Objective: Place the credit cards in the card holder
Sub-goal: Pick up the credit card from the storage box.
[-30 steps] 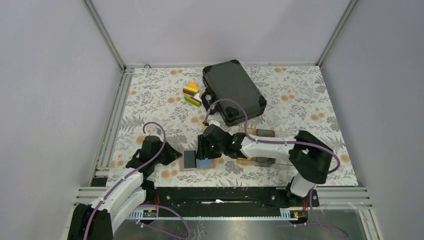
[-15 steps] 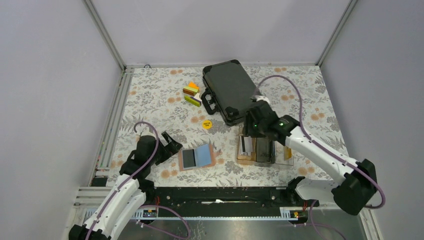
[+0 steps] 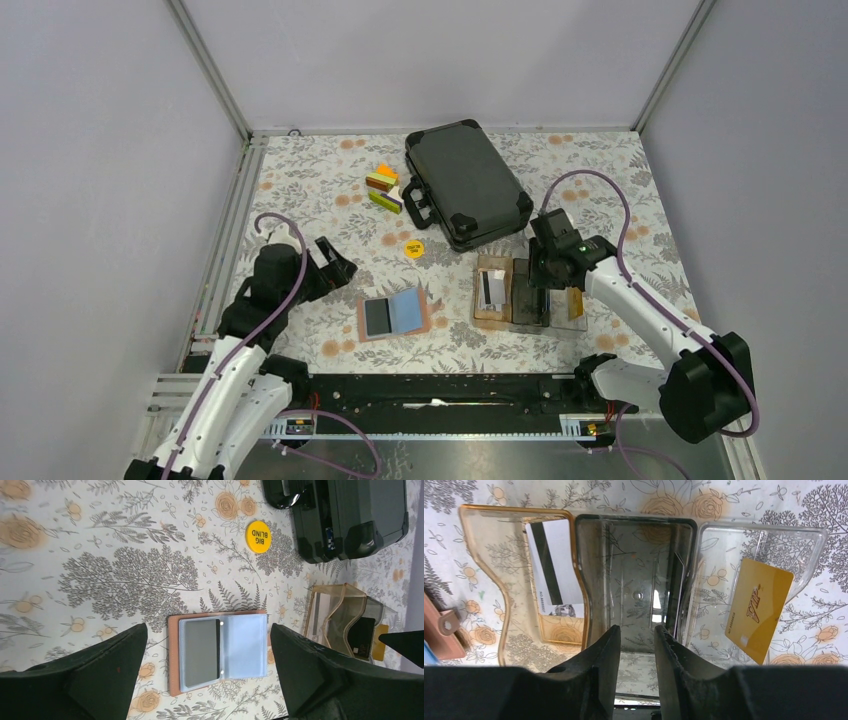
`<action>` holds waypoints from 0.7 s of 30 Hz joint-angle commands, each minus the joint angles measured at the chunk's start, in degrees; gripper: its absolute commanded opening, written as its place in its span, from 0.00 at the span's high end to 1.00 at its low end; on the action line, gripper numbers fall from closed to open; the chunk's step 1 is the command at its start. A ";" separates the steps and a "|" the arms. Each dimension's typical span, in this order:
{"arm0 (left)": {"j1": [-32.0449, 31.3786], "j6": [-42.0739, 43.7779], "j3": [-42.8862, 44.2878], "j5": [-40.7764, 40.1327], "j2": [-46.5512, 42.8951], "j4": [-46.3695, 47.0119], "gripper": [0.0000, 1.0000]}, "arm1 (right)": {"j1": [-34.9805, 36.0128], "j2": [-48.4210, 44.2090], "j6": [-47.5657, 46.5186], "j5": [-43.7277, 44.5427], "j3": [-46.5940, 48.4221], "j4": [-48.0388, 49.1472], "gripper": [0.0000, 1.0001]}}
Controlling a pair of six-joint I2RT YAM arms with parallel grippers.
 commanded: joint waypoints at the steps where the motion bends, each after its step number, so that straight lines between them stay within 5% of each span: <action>1: 1.25 6.59 6.41 -2.25 0.71 -4.25 0.01 | -1.33 -0.79 -1.18 -0.69 -1.16 -0.32 0.64; 21: 5.18 12.31 8.90 -1.77 1.05 -6.10 0.01 | -3.59 3.20 0.47 2.53 -1.42 -1.41 0.67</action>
